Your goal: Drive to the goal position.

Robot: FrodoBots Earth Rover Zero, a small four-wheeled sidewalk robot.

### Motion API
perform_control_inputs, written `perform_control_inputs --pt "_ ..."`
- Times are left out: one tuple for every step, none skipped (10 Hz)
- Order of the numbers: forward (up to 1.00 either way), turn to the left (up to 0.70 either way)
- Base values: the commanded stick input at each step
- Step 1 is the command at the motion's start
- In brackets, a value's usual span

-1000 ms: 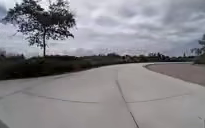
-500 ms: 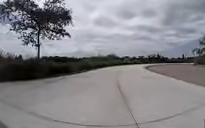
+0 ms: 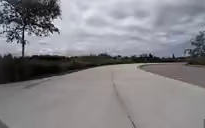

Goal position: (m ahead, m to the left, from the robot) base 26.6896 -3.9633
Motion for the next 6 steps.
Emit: perform_control_inputs --pt "0.85 0.00" --pt "0.85 0.00" --pt "0.85 0.00" --pt "0.85 0.00" --pt "0.85 0.00" --pt "0.85 0.00"
